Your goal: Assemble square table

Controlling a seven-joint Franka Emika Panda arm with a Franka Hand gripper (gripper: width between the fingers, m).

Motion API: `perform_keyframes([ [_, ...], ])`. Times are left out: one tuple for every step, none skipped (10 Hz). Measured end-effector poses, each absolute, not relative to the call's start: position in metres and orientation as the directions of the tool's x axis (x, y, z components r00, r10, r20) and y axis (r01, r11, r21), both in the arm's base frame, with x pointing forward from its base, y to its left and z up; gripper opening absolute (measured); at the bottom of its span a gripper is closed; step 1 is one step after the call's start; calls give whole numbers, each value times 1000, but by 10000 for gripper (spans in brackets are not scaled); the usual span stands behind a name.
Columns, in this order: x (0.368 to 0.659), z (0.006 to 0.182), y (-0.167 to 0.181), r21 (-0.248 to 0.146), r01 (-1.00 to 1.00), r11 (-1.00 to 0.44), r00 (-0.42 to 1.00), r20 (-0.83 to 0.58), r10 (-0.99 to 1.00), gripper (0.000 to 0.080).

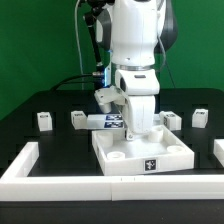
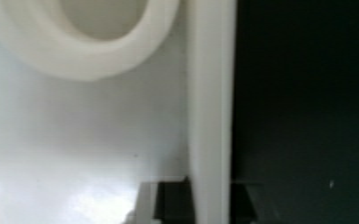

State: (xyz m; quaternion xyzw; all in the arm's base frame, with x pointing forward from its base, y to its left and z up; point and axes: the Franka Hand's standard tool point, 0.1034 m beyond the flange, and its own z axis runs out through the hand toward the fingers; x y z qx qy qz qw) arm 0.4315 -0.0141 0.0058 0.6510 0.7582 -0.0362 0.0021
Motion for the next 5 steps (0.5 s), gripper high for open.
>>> perform_keyframes([
  [432, 6, -3, -48, 995, 83, -86, -52, 995, 48],
  [433, 6, 9, -44, 997, 60, -62, -50, 997, 48],
  [437, 6, 22, -46, 998, 42, -44, -49, 998, 48],
  [444, 6, 37, -49, 998, 38, -41, -48, 998, 48],
  [454, 7, 51, -55, 998, 42, -45, -47, 998, 48],
])
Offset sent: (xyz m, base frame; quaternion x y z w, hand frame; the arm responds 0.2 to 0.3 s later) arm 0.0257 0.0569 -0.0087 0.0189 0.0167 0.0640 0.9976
